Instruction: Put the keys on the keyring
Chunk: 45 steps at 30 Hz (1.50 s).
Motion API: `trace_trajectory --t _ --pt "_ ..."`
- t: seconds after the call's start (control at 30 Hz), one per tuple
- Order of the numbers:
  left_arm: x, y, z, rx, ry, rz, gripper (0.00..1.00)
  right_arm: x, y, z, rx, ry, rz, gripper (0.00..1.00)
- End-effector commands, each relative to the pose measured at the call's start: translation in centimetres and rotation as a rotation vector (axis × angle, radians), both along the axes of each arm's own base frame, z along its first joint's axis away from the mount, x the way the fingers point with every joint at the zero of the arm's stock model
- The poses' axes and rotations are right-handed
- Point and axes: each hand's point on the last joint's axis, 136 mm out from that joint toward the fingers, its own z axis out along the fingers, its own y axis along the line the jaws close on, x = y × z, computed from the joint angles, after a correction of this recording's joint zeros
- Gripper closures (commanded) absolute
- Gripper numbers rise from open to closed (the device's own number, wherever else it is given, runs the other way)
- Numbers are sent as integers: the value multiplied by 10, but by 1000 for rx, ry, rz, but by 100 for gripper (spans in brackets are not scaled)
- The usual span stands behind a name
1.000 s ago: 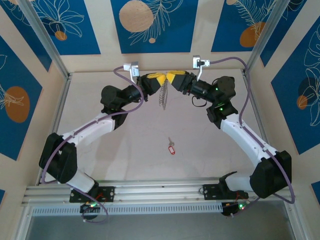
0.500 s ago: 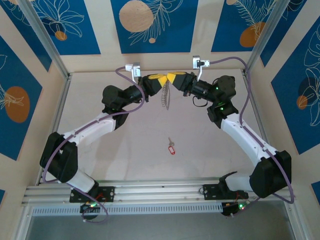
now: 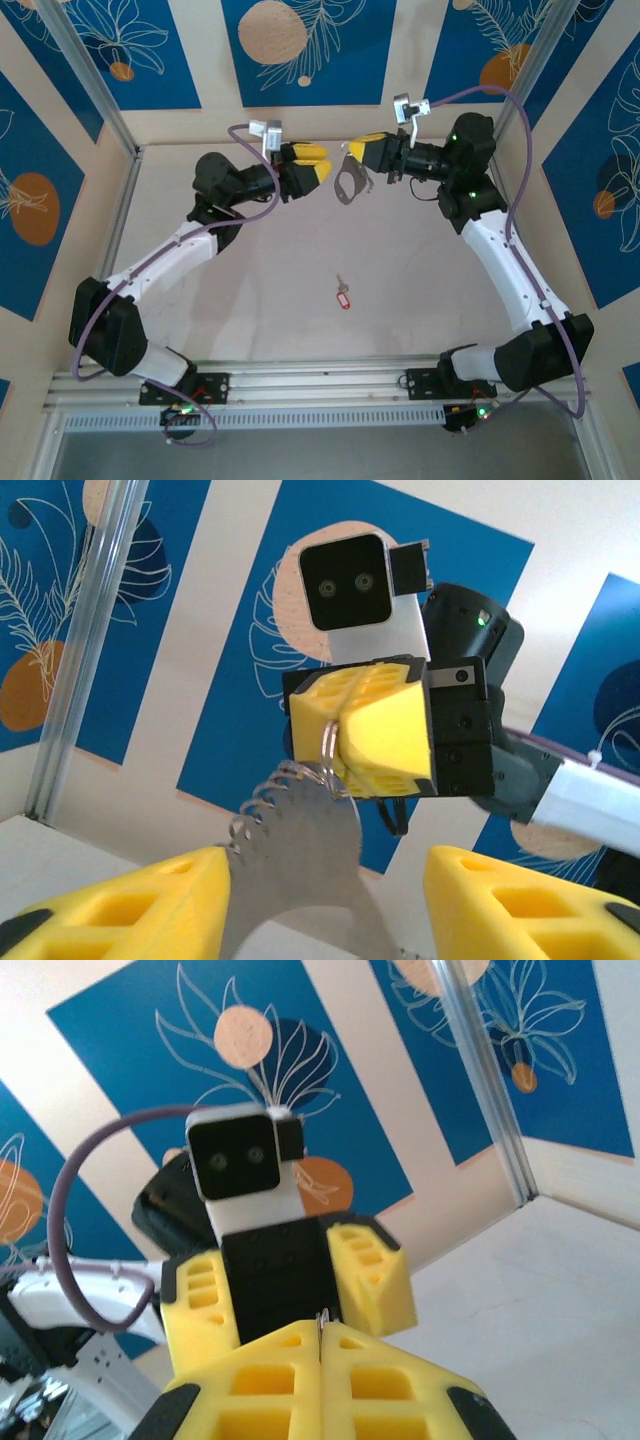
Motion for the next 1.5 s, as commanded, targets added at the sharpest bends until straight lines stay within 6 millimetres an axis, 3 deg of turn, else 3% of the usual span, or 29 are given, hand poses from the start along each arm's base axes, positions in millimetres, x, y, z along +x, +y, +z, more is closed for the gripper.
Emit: trace_trajectory --t 0.0,0.33,0.63,1.47 --pt "-10 3 4 68 -41 -68 43 -6 2 -17 -69 30 77 100" --pt "-14 -2 -10 167 -8 -189 43 -9 11 -29 -108 62 164 100" --pt "-10 -4 -19 184 14 -198 46 -12 21 -37 -116 76 190 100" --pt "-3 -9 -21 158 34 -213 67 -17 27 -41 -122 76 212 100"
